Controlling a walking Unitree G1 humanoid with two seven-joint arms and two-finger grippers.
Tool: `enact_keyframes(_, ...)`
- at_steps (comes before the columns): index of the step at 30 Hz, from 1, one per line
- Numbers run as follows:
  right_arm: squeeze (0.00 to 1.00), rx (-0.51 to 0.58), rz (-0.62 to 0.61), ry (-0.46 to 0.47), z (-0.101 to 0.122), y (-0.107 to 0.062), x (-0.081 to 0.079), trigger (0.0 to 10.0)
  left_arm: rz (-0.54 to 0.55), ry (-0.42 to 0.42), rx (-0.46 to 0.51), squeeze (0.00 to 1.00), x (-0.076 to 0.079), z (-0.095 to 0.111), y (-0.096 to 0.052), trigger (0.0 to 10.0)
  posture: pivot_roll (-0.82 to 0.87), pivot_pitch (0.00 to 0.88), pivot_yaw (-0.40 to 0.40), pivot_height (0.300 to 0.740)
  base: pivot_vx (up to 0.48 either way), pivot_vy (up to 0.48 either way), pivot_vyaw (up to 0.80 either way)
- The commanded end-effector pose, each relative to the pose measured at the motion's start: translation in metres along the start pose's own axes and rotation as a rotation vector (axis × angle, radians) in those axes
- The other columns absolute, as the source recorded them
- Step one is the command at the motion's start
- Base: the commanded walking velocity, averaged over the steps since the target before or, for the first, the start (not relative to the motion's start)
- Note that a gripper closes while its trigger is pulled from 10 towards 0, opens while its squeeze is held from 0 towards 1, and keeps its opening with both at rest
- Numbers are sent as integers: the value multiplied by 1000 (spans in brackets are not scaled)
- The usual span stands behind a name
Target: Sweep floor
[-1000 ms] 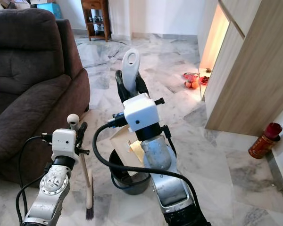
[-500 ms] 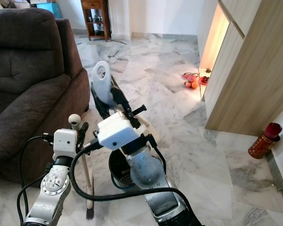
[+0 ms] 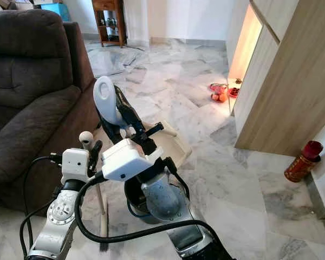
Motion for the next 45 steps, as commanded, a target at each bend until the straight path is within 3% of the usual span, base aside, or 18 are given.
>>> enact_keyframes(1, 0, 65, -37, -29, 12, 8, 11, 10000, -14, 32, 54, 0, 1, 11, 4, 10000, 148, 0, 13, 740, 0, 0, 0)
enact_keyframes(7, 0, 21, -84, -132, -7, 8, 36, 10000, -18, 34, 57, 0, 3, 12, 4, 10000, 146, 0, 14, 740, 0, 0, 0)
enact_keyframes(9, 0, -25, -127, -188, -23, 5, 56, 10000, -22, 34, 58, 0, 3, 12, 4, 10000, 146, 0, 15, 740, 0, 0, 0)
enact_keyframes(10, 0, -25, -127, -188, -23, 5, 56, 10000, -22, 34, 58, 0, 3, 12, 4, 10000, 146, 0, 15, 740, 0, 0, 0)
enact_keyframes(11, 0, -62, -174, -213, -33, 2, 73, 10000, -24, 34, 59, 0, 3, 12, 4, 10000, 143, 0, 16, 740, 0, 0, 0)
enact_keyframes(13, 0, -91, -212, -229, -40, -1, 86, 10000, -26, 34, 59, 0, 4, 12, 4, 10000, 141, 0, 17, 740, 0, 0, 0)
enact_keyframes(15, 0, -161, -275, -246, -56, -11, 105, 10000, -31, 34, 59, 0, 4, 11, 4, 10000, 138, 0, 16, 740, 0, 0, 0)
enact_keyframes(19, 0, -251, -333, -233, -78, -28, 119, 10000, -40, 33, 60, 0, 6, 11, 3, 10000, 142, 0, 15, 740, 0, 0, 0)
enact_keyframes(26, 0, -411, -405, -205, -118, -66, 131, 10000, -63, 35, 60, 0, 6, 11, -1, 10000, 147, 0, 19, 740, 0, 0, 0)
enact_keyframes(35, 0, -504, -423, -206, -140, -92, 135, 10000, -76, 34, 55, 0, 4, 11, -6, 10000, 152, 0, 23, 740, 0, 0, 0)
enact_keyframes(45, 0, -628, -569, -50, -167, -126, 145, 10000, -85, 15, 60, 0, 6, 13, -7, 10000, 147, 0, 23, 740, 0, 0, 0)
Point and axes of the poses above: a point about 5 cm out from each wrist's last joint towards the gripper, its own y axis pointing out of the wrist towards the gripper, its own z axis along the axis of the wrist's last joint, x = y × z, the point moved 6 cm from there along y, pointing out of the wrist towards the gripper, and after that the axes turned 3 degrees about y, right-handed, at the moved point
